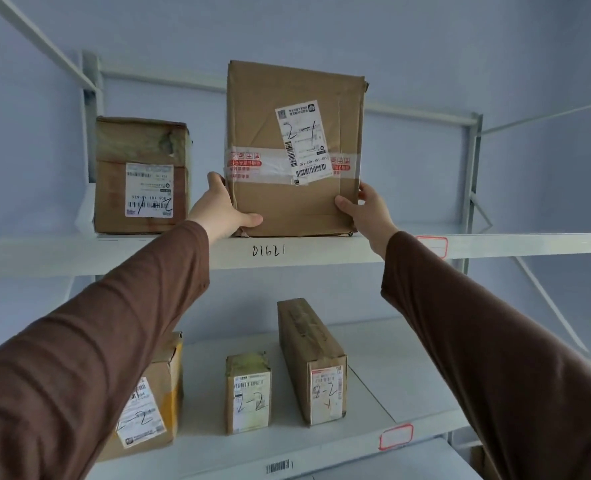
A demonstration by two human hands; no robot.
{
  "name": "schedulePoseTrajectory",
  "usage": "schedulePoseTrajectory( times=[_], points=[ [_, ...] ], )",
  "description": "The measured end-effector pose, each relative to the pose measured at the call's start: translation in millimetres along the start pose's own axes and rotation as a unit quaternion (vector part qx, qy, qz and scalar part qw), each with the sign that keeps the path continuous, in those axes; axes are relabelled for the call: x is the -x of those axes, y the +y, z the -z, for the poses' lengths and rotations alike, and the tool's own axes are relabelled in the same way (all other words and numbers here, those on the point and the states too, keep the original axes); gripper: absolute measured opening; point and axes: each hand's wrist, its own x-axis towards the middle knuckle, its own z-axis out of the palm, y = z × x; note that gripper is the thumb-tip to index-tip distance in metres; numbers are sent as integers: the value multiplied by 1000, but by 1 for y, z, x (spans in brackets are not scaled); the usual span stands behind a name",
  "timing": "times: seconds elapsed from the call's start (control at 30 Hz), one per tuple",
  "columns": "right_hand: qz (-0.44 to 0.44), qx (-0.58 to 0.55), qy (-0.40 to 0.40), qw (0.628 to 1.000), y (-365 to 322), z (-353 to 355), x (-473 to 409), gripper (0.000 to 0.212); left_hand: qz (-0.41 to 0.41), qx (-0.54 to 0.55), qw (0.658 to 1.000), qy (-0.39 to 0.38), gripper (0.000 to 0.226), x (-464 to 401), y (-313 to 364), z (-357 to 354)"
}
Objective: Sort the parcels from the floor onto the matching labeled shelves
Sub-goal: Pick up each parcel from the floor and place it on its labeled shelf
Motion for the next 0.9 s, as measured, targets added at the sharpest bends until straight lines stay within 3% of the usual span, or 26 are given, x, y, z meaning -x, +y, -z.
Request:
schedulePoseTrajectory(
  times=[0.3,0.63,0.9],
  points=[
    [-3,27,-15,1000,17,-18,-30,60,23,-55,998,-2,95,-28,-10,-9],
    [-23,80,-27,996,25,-23,-42,68,30,-45,999,8,91,-38,-17,-18],
    [-40,92,-33,994,22,-23,-39,82,16,-25,999,18,112,-40,-22,-21]
  ],
)
